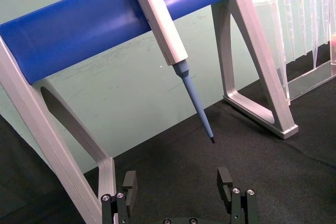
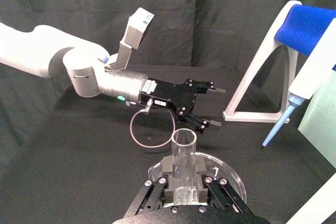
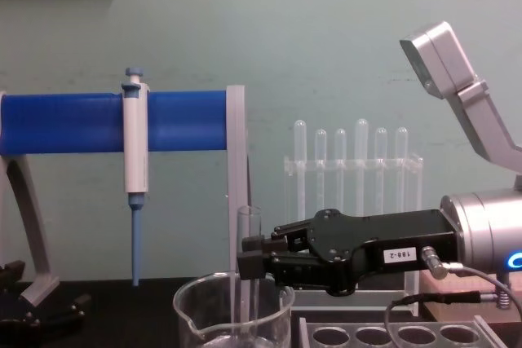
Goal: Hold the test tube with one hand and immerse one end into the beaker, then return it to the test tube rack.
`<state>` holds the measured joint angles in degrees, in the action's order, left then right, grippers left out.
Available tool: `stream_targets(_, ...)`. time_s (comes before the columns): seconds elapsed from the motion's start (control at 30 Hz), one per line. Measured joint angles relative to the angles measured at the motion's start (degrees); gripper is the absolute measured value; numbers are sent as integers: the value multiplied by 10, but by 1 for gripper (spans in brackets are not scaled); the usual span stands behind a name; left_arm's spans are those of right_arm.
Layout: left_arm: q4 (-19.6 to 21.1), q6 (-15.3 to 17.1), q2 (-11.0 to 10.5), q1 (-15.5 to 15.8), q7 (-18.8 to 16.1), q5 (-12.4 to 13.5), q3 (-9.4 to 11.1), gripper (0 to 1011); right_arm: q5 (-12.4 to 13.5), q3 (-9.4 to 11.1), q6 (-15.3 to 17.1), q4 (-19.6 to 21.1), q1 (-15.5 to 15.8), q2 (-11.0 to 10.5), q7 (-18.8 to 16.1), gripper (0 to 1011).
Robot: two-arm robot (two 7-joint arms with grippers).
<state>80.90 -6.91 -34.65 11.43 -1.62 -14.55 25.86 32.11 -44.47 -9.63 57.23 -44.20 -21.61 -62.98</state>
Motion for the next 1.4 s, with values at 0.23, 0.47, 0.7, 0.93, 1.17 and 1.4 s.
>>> stream_targets(0.23,0,0,0,0,0,0,0,1000,0,0,0,0,0,0,0,238)
stream_targets(0.47,0,0,0,0,0,0,0,1000,0,0,0,0,0,0,0,238)
stream_targets(0.7,0,0,0,0,0,0,0,1000,0,0,0,0,0,0,0,238)
stream_targets(0.93,0,0,0,0,0,0,0,1000,0,0,0,0,0,0,0,238)
stream_targets(1.17,0,0,0,0,0,0,0,1000,0,0,0,0,0,0,0,238)
stream_targets(1.4,0,0,0,0,0,0,0,1000,0,3,2,5,-1,-3,0,238)
